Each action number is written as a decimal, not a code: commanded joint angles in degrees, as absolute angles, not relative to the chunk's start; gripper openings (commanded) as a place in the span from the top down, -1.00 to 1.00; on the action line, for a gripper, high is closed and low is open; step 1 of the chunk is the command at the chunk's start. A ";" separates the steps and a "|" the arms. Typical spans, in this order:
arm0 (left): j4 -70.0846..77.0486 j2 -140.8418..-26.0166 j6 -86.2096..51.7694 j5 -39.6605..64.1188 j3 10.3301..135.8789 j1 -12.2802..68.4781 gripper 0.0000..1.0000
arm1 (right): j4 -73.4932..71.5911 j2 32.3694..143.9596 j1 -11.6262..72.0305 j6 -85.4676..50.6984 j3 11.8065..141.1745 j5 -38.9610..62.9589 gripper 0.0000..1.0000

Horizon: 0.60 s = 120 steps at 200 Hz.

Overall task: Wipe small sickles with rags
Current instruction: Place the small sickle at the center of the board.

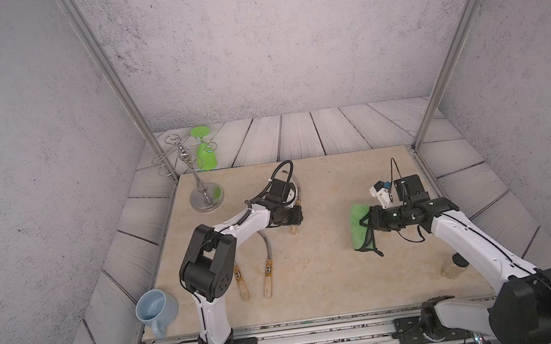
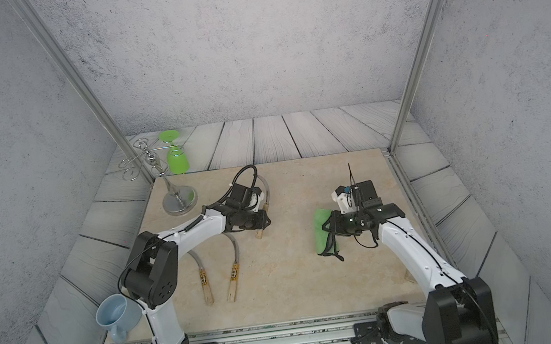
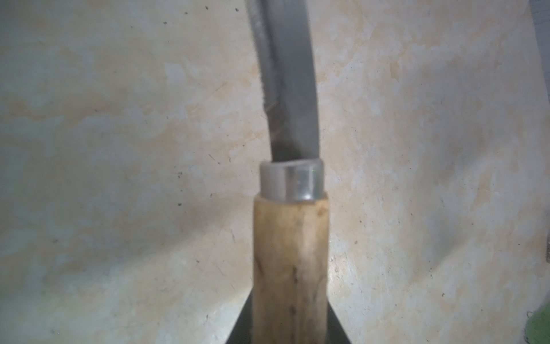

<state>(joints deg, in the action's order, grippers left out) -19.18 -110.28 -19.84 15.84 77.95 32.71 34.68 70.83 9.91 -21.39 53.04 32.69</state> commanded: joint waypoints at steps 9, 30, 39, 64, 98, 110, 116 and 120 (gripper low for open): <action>-21.99 -114.18 -17.42 14.44 82.62 32.87 1.00 | 32.22 73.22 9.50 -21.00 52.00 34.54 0.62; -22.98 -116.92 -16.81 14.35 85.27 32.86 1.00 | 31.39 74.47 9.26 -20.82 51.34 34.98 0.62; -23.36 -117.91 -16.55 14.16 86.16 32.87 1.00 | 30.96 74.73 9.23 -20.87 51.00 35.07 0.62; -24.41 -120.28 -15.76 13.84 88.73 32.87 1.00 | 30.23 75.78 9.13 -21.06 50.63 35.38 0.62; -25.62 -122.70 -15.16 13.80 91.98 32.87 0.89 | 29.79 77.05 9.01 -20.97 50.75 35.95 0.61; -26.31 -123.60 -14.96 13.80 93.20 32.85 0.82 | 29.62 77.32 8.92 -20.98 50.80 36.19 0.61; -26.69 -124.10 -14.77 13.80 93.92 32.79 0.80 | 29.70 77.34 8.96 -21.05 50.87 36.28 0.60; -26.88 -124.41 -14.70 13.80 94.43 32.78 0.79 | 29.66 77.34 8.96 -21.04 50.89 36.30 0.60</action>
<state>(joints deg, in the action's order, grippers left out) -24.88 -123.09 -16.62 14.50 91.24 32.71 30.22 76.31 9.21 -21.37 50.83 34.59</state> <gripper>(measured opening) 0.247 0.197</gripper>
